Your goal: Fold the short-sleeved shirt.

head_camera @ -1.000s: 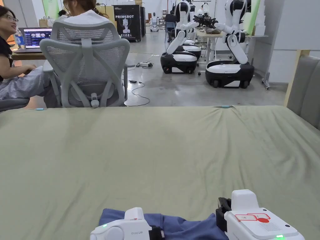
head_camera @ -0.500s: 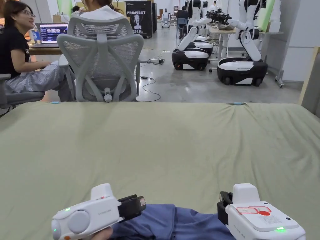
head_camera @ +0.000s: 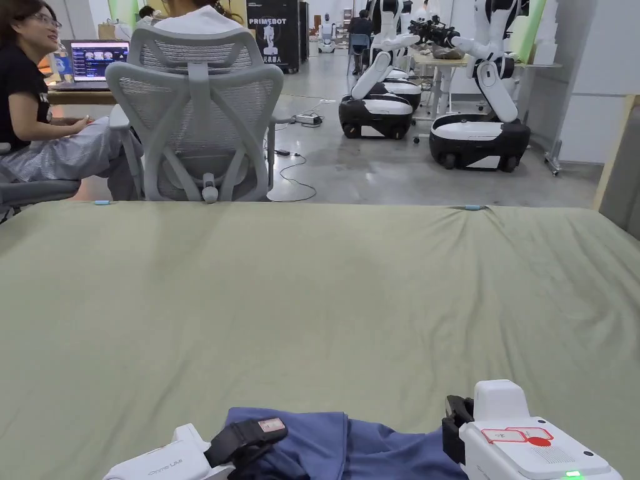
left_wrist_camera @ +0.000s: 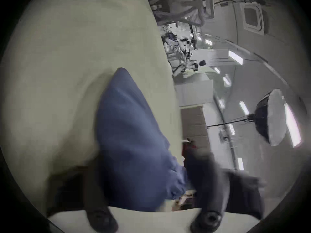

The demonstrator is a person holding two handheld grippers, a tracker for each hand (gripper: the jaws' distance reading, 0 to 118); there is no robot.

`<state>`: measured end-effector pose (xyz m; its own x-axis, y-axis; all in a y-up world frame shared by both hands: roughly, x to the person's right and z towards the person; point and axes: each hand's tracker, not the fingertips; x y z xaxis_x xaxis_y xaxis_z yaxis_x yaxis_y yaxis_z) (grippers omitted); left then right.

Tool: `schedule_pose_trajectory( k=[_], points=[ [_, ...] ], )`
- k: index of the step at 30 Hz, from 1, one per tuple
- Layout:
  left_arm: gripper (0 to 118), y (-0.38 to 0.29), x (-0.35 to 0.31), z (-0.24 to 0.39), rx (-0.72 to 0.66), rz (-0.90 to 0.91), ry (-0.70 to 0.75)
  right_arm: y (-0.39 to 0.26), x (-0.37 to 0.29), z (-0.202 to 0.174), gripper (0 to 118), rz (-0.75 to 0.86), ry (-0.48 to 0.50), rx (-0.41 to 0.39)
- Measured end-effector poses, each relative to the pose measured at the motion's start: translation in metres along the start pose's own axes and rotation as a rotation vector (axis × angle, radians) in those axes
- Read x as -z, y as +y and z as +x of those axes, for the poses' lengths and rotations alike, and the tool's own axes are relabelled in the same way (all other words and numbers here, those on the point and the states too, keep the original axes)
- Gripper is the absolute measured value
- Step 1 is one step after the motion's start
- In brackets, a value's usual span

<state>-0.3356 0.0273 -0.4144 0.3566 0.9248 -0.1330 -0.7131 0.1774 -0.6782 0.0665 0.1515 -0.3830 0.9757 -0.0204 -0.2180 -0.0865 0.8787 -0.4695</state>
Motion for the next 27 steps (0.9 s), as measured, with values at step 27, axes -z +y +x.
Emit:
schedule_pose_trajectory(
  k=[27],
  points=[
    [18,-0.162,0.068,0.173,1.570,-0.011,0.492,-0.003,-0.020,0.018,0,0.017,-0.026,0.001]
  ],
)
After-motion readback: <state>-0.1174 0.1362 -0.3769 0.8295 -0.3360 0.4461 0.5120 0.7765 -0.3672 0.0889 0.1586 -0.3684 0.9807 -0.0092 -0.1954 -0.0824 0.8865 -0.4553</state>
